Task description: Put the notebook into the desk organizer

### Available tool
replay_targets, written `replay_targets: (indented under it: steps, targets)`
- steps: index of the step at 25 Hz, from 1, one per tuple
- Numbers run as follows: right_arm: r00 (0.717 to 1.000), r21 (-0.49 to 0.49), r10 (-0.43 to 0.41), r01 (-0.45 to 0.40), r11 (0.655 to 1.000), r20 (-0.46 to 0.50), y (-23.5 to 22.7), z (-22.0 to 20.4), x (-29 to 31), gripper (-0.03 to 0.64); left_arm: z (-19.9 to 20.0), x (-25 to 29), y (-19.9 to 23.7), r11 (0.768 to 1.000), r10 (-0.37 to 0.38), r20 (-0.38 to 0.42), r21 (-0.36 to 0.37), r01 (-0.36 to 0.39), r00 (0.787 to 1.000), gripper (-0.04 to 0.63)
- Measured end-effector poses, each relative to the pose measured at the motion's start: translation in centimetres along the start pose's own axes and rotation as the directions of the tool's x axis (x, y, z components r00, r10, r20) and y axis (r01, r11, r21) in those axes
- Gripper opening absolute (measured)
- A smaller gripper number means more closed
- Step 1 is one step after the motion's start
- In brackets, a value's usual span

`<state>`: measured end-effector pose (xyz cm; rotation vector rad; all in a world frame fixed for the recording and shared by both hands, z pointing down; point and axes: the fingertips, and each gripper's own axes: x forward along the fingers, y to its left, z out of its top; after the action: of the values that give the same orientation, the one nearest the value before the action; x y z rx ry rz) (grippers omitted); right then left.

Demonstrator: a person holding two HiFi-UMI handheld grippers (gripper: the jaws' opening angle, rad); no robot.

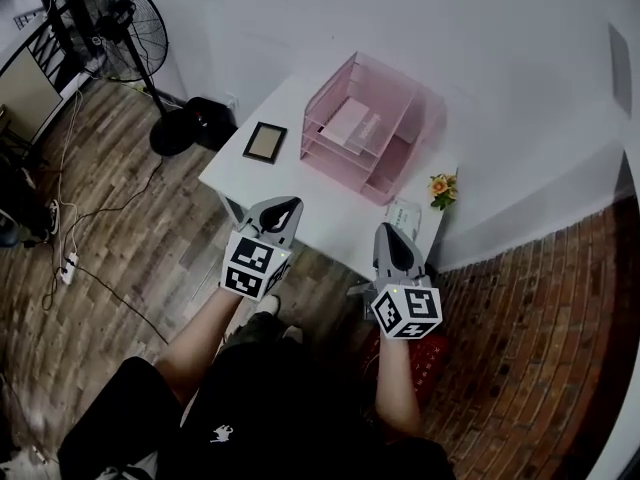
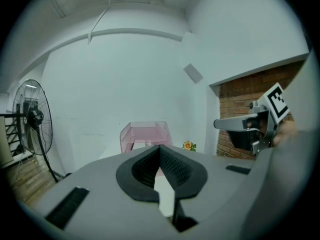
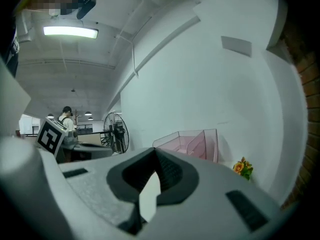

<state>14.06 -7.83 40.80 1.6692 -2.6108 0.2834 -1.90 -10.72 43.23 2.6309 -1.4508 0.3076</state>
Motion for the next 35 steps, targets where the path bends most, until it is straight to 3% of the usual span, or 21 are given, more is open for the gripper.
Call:
replay_targets:
  steps: [16,35]
  targets:
    - [0.997,-0.01,0.039,-0.038,0.999,0.063,0.5,0.0,-9.2,0.002,2.7,-6.4,-5.1,0.993,0.072,0.11,0.083,-0.081,0.991,0.002]
    - [0.996,-0.024,0.023,-0.021,0.999,0.09,-0.8,1.8,-8.3,0.002,4.4,-4.6,-4.7,0.991,0.083,0.158,0.093,-0.098,0.984,0.002]
